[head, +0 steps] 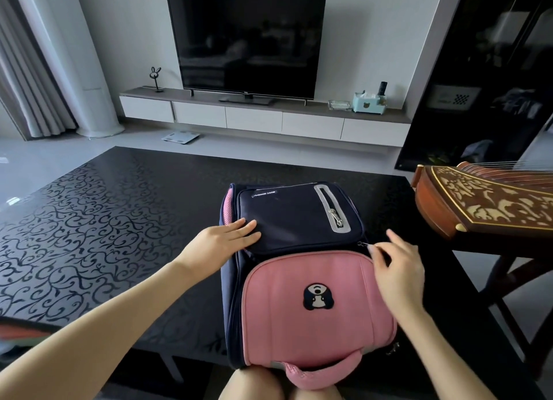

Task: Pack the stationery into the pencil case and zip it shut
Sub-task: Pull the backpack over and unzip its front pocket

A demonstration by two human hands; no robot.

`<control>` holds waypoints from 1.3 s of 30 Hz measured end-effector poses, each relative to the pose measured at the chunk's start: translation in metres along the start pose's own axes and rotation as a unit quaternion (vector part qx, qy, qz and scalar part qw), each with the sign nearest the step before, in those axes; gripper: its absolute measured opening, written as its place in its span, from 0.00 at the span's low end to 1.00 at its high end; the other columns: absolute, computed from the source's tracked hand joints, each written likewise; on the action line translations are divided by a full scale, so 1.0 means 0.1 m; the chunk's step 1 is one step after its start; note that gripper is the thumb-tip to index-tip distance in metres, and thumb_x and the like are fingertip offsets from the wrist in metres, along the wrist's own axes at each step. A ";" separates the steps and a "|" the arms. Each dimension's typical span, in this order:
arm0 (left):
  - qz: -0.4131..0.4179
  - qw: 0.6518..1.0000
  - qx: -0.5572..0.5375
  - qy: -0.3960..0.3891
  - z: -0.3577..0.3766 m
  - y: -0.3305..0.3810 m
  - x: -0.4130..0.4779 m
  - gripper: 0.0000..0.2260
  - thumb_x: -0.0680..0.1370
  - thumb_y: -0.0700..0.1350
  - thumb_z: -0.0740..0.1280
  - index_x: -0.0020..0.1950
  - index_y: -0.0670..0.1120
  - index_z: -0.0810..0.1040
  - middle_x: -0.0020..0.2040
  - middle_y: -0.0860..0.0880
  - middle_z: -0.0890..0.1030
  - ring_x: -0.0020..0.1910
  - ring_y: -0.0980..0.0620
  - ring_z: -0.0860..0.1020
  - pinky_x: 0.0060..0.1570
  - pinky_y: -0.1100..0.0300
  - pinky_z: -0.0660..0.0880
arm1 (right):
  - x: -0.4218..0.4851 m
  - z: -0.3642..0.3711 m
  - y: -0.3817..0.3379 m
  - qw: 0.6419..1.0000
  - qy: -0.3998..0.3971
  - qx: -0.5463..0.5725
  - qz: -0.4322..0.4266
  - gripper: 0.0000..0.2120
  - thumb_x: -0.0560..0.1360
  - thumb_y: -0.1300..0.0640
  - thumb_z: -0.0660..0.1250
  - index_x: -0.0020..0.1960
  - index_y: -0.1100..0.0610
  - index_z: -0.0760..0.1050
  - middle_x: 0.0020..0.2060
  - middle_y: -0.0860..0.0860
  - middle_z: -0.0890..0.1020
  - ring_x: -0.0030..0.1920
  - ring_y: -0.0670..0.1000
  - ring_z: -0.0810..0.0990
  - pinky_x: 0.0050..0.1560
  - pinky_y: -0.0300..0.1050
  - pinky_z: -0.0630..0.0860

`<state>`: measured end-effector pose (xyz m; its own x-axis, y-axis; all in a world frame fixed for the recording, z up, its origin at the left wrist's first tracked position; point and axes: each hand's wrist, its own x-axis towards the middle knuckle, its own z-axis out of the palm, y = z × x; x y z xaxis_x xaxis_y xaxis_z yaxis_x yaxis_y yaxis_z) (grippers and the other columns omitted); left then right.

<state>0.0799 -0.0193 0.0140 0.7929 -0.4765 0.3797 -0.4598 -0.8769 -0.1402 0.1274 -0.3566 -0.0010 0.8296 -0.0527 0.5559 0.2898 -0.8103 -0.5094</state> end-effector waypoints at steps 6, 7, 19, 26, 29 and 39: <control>0.032 0.998 0.053 -0.003 0.16 -0.03 0.00 0.28 0.67 0.29 0.53 0.66 0.45 0.67 0.62 0.47 0.78 0.60 0.46 0.77 0.59 0.58 0.72 | 0.79 0.10 0.22 0.968 -0.236 0.031 0.072 0.09 0.75 0.53 0.67 0.53 0.54 0.80 0.53 0.50 0.82 0.54 0.54 0.78 0.54 0.48 0.73; 0.038 0.998 0.052 -0.004 0.18 -0.04 0.01 0.30 0.65 0.27 0.58 0.65 0.45 0.68 0.61 0.47 0.79 0.59 0.45 0.77 0.55 0.57 0.76 | 0.87 0.18 0.23 0.964 -0.250 0.031 0.080 0.09 0.75 0.53 0.67 0.54 0.53 0.80 0.54 0.50 0.82 0.54 0.54 0.78 0.54 0.48 0.73; 0.054 0.981 0.174 -0.065 -0.09 0.27 0.38 0.29 0.43 0.30 0.76 0.43 0.39 0.84 0.45 0.43 0.85 0.33 0.47 0.83 0.24 0.62 0.78 | -0.10 -0.13 -0.03 0.991 -0.036 -0.045 0.122 0.26 0.76 0.42 0.59 0.69 0.55 0.67 0.62 0.55 0.76 0.59 0.57 0.76 0.49 0.49 0.74; 0.018 0.982 0.181 -0.055 -0.30 1.47 1.05 0.18 0.43 0.38 0.77 0.27 0.44 0.74 0.23 0.49 0.76 0.19 0.51 0.72 0.22 0.68 0.52 | -0.81 -0.40 0.20 0.971 -0.085 -0.133 0.181 0.30 0.74 0.37 0.56 0.70 0.54 0.64 0.69 0.57 0.67 0.59 0.60 0.75 0.46 0.52 0.77; 0.007 0.986 0.120 -0.118 -0.33 1.91 1.28 0.07 0.70 0.38 0.69 0.46 0.42 0.75 0.43 0.46 0.81 0.41 0.47 0.79 0.24 0.62 0.54 | -0.81 -0.58 0.34 0.968 -0.070 -0.105 0.216 0.29 0.75 0.36 0.50 0.70 0.51 0.65 0.73 0.49 0.61 0.59 0.60 0.75 0.50 0.55 0.76; -0.165 0.958 -0.055 -0.226 -0.23 0.83 0.63 0.48 0.62 0.74 0.62 0.74 0.60 0.43 0.77 0.48 0.50 0.75 0.45 0.51 0.68 0.47 0.63 | -0.89 -0.65 0.62 0.971 -0.182 0.003 0.156 0.39 0.68 0.41 0.71 0.73 0.50 0.60 0.72 0.55 0.61 0.59 0.60 0.77 0.54 0.55 0.78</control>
<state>0.0829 -0.1207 0.0470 0.9833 -0.1745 -0.0511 -0.1734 -0.9845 0.0262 0.0407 -0.4396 -0.0394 0.9909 -0.0837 0.1057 -0.0002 -0.7849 -0.6196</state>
